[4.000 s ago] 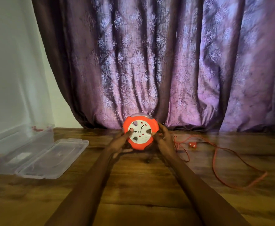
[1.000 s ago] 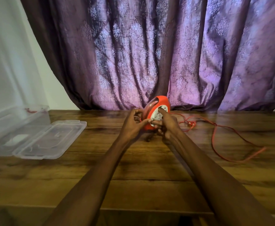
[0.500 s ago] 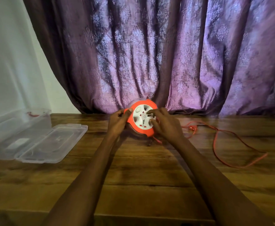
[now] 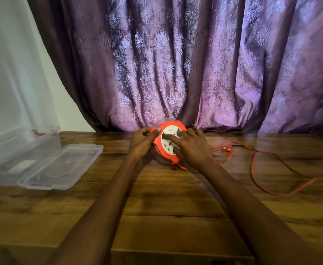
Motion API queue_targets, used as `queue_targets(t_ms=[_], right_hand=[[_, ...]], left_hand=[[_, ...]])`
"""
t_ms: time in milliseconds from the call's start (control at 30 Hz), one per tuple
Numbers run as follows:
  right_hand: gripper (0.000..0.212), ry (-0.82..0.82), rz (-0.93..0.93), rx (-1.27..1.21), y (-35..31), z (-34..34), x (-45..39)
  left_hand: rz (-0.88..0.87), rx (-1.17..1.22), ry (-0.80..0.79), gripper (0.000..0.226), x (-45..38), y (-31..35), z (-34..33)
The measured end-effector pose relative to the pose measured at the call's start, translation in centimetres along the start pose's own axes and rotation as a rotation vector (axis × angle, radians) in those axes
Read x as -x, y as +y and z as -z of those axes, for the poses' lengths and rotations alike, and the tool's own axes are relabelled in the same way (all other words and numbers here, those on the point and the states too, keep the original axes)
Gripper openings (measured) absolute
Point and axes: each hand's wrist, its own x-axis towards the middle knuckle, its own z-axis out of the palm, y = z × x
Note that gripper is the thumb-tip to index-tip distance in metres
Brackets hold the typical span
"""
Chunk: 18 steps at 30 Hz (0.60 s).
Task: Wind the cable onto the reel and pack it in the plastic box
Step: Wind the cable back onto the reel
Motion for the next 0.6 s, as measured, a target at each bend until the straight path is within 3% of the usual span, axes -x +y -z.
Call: queue_targets(t_ms=[67, 167, 400, 600], right_hand=[[0.059, 0.037, -0.125, -0.062, -0.1, 0.0, -0.1], [0.061, 0.081, -0.303, -0.227, -0.3, 0.0, -0.4], [0.062, 0.008, -0.715, -0.894, -1.6, -0.1, -1.1], [0.066, 0.065, -0.707, -0.835, -1.8, -0.1, -1.6]], left_hand=[[-0.044, -0.028, -0.01, 0.015, 0.1, 0.3, -0.5], [-0.106, -0.07, 0.01, 0.025, 0.4, 0.3, -1.3], [-0.214, -0.139, 0.087, 0.02, 0.4, -0.2, -1.6], [-0.131, -0.071, 0.024, 0.032, 0.5, -0.5, -1.6]])
